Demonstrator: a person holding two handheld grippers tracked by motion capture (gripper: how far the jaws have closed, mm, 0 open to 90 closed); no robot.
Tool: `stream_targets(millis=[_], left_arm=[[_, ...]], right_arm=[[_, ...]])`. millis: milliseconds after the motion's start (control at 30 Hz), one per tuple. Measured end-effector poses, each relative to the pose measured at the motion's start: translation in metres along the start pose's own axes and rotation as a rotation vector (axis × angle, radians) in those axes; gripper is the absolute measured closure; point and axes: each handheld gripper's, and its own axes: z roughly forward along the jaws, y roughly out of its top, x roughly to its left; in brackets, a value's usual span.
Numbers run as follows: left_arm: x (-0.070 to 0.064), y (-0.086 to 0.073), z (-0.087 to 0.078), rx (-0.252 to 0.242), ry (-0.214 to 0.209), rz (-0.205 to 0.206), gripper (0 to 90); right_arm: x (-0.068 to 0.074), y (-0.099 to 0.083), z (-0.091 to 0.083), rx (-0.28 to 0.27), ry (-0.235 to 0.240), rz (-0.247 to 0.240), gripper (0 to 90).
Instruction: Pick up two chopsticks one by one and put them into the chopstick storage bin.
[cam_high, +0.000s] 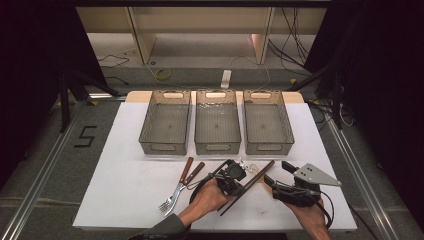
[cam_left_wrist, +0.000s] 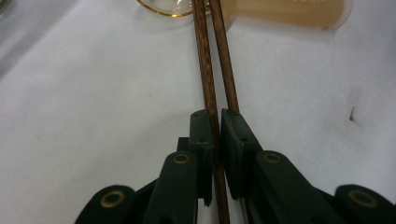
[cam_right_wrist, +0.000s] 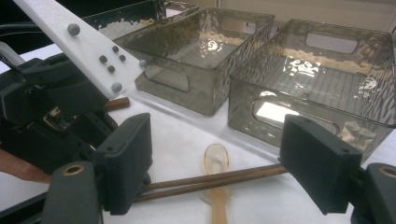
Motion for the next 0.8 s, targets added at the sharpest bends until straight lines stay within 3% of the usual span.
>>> stream_targets(millis=[233, 467, 800], left_arm=[[0.003, 0.000, 0.000, -0.005, 0.007, -0.008, 84.7], [-0.001, 0.000, -0.002, -0.008, 0.022, 0.024, 85.0], [0.004, 0.003, -0.016, -0.044, 0.020, 0.023, 85.0]], right_arm=[[0.000, 0.000, 0.000, -0.001, 0.003, -0.001, 25.9], [0.000, 0.000, 0.000, 0.001, 0.004, -0.002, 25.9], [-0.001, 0.000, 0.000, -0.003, 0.006, 0.004, 25.9]])
